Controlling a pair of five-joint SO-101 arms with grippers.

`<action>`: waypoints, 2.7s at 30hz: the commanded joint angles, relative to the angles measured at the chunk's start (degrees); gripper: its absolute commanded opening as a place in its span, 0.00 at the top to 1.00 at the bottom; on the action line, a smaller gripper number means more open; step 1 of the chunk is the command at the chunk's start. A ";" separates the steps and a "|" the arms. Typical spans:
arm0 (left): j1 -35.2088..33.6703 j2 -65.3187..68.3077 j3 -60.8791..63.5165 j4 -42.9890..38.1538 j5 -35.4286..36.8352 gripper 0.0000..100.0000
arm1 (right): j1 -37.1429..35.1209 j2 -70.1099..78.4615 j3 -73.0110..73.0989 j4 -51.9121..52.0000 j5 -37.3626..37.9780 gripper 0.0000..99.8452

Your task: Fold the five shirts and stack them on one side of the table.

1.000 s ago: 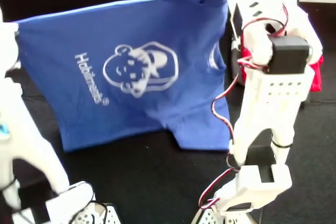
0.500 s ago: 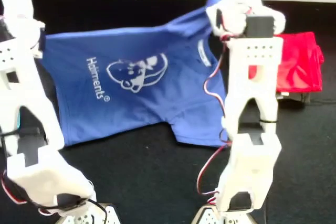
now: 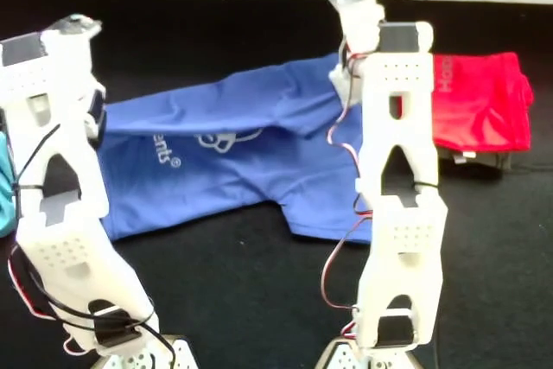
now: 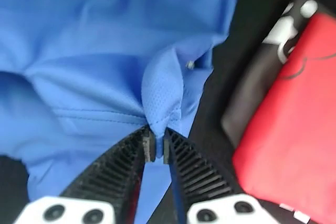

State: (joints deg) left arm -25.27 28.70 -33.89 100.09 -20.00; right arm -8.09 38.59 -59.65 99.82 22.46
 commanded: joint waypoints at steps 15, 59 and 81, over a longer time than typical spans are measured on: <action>1.19 -22.99 38.55 -10.90 -3.87 0.99 | 3.21 -23.69 36.44 0.22 -5.36 0.99; -1.63 -26.95 58.95 -26.55 -4.04 0.99 | 0.75 -45.85 75.30 -14.90 -5.80 0.99; -4.44 -26.95 59.03 -26.46 -10.46 0.99 | -3.30 -42.59 75.47 -15.78 -5.89 0.99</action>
State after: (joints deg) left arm -29.41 4.53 25.27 73.71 -29.85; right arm -10.90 -3.96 16.04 84.44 17.27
